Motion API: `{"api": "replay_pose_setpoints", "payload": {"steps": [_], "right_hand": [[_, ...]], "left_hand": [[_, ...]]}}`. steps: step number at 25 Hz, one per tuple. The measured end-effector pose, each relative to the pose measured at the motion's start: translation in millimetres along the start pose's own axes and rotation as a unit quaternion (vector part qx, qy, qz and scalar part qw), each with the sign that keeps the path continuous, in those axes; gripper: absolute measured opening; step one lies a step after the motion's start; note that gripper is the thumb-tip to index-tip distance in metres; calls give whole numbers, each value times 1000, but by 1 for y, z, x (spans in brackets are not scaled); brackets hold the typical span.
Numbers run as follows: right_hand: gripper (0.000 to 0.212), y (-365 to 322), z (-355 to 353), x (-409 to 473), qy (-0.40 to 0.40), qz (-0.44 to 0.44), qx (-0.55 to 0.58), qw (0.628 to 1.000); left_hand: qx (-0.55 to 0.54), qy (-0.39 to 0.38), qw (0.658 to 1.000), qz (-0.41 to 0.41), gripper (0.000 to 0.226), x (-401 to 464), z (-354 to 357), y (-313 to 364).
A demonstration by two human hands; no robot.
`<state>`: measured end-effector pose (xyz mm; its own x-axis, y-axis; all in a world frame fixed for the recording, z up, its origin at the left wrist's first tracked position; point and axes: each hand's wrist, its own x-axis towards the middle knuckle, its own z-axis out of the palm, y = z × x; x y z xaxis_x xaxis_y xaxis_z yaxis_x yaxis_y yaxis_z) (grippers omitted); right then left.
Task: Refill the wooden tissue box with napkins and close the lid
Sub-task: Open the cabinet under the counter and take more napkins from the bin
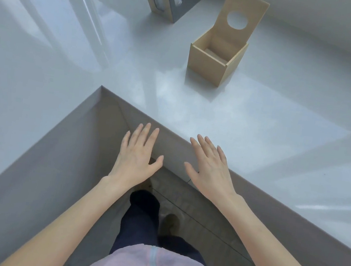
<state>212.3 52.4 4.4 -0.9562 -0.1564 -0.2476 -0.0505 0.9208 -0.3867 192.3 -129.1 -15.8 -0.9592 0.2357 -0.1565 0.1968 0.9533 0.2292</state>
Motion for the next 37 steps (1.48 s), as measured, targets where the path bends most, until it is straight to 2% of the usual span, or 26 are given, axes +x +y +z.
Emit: {"api": "replay_pose_setpoints", "payload": {"steps": [4,8,12,16,22,28,34,37], "right_hand": [[56,2,16,-10,3,-31,19,999],[57,6,47,-8,-23,-54,-16,998],[65,21,80,4,20,-32,-96,995],[70,33,95,13,67,-3,-113,991],[72,45,112,27,89,53,-172,980],[57,55,129,41,134,84,-179,971],[62,58,138,39,193,50,-186,962],[65,52,142,29,210,29,-152,965]], "left_hand": [[9,17,1000,11,73,-5,21,0],[8,13,999,31,60,2,46,-3],[42,11,997,59,60,19,69,-2],[57,12,992,109,60,39,85,-4],[108,23,979,172,56,63,98,-5],[91,30,980,172,44,75,109,-2],[70,55,988,128,50,74,114,8],[64,89,987,121,49,61,121,8]]}}
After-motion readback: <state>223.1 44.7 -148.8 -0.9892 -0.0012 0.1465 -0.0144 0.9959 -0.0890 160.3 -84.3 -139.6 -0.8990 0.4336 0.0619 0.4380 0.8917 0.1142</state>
